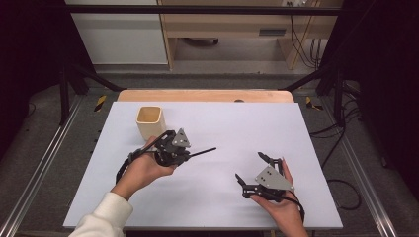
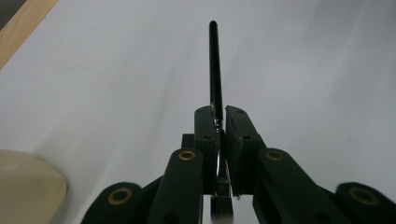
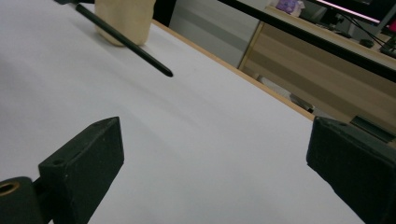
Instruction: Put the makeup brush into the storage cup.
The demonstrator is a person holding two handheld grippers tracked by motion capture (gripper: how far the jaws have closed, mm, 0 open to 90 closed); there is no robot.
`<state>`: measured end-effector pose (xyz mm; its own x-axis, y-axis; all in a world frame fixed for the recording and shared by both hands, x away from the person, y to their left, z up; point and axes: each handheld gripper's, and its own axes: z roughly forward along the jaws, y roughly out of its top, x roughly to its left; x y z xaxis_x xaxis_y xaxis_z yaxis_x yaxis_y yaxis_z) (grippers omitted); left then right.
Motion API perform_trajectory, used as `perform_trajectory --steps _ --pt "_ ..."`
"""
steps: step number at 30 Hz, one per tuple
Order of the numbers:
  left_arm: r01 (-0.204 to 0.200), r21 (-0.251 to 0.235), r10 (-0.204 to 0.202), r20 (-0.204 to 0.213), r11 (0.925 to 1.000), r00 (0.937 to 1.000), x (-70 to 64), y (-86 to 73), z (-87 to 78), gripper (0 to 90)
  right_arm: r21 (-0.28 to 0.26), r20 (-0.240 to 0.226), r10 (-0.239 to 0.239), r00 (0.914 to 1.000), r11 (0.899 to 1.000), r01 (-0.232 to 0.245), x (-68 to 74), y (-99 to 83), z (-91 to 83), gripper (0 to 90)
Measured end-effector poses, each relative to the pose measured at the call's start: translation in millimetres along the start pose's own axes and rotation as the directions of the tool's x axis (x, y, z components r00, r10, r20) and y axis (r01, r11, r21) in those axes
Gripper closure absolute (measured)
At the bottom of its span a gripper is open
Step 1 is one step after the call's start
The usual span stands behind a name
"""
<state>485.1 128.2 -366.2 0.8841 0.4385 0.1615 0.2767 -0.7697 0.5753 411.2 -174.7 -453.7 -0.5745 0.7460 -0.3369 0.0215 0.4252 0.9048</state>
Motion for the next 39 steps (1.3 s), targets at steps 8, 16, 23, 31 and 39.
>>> perform_trajectory --steps 8,16,23,31,39 --pt "-0.030 0.005 0.030 0.026 0.9995 0.9992 -11.3 10.0 5.6 83.8 0.020 -0.031 -0.093 0.9951 0.995 0.094 15.7 5.0 8.4 8.0" --pt "-0.054 0.005 0.054 0.045 0.9985 0.9975 -20.3 20.6 13.1 83.8 0.028 -0.037 -0.176 0.9838 0.984 0.177 24.9 8.2 14.9 12.0" --pt "-0.077 0.004 0.076 0.063 0.9970 0.9951 -28.9 30.4 15.6 83.8 0.031 -0.037 -0.226 0.9735 0.973 0.227 28.8 10.2 18.4 16.1" --pt "-0.107 0.007 0.107 0.076 0.9942 0.9914 -35.0 40.4 15.9 83.8 0.035 -0.039 -0.281 0.9589 0.959 0.283 32.5 12.3 24.5 21.3" --pt "-0.104 -0.001 0.104 0.081 0.9945 0.9913 -36.6 41.4 16.4 83.8 0.023 -0.038 -0.317 0.9475 0.948 0.318 38.4 16.6 34.3 25.7"
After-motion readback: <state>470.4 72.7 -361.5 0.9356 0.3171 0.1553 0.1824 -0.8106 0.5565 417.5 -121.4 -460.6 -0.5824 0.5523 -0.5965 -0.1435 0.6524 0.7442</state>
